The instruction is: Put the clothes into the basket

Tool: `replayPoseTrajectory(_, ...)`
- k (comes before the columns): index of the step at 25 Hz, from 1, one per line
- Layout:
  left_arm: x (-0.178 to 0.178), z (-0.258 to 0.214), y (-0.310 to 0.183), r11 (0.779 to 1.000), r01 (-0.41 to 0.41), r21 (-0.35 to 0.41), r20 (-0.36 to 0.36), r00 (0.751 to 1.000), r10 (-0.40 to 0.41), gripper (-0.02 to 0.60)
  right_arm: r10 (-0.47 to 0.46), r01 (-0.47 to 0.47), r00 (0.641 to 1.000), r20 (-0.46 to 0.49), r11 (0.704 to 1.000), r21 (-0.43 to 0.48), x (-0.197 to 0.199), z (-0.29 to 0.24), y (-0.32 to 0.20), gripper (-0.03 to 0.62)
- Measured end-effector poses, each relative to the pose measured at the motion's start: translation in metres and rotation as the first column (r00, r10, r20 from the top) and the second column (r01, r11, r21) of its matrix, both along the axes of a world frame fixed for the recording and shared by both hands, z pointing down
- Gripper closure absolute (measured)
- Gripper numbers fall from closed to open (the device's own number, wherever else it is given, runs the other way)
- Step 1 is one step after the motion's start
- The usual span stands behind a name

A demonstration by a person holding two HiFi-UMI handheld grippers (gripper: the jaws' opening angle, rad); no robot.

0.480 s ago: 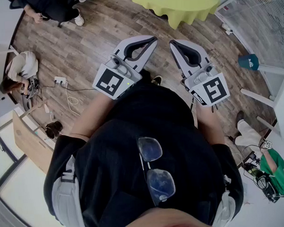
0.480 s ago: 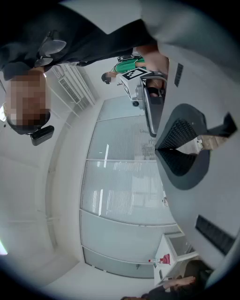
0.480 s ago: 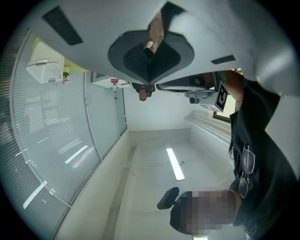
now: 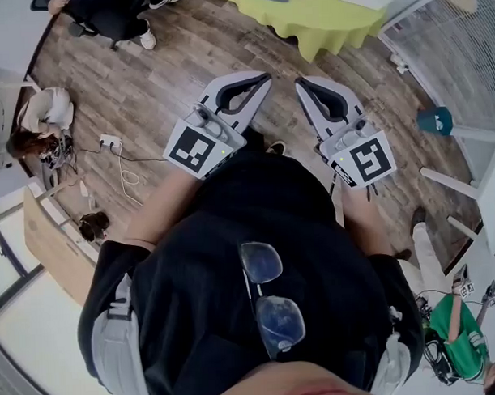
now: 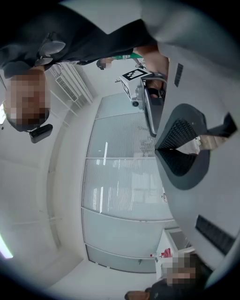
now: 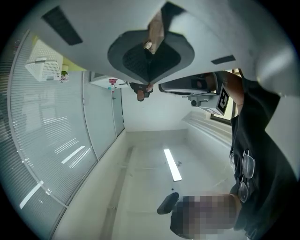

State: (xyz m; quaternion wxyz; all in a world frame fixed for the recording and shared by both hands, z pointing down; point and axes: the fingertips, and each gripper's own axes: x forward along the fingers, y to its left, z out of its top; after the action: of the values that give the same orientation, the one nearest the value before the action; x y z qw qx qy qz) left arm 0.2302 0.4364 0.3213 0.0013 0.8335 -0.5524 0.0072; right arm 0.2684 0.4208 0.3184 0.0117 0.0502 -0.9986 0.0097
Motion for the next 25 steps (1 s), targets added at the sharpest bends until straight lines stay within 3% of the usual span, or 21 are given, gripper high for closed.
replayPoseTrajectory(7, -0.026, 0.000, -0.002, 0.999, 0.031, -0.018, 0.004, 1.000, -0.031, 0.571, -0.017, 0.016, 1.000, -0.014, 0.999, -0.031, -0.021, 0.005, -0.002, 0.566)
replayPoseTrajectory(13, -0.052, 0.003, -0.022, 1.000, 0.013, -0.003, 0.005, 1.000, -0.013, 0.571, 0.006, -0.006, 1.000, -0.025, 1.000, -0.030, -0.047, 0.006, -0.023, 0.566)
replayPoseTrajectory(25, -0.138, 0.011, -0.063, 1.000, -0.025, -0.018, -0.021, 0.999, 0.024, 0.571, 0.050, -0.053, 0.996, -0.071, 0.998, -0.040, -0.132, 0.012, -0.068, 0.566)
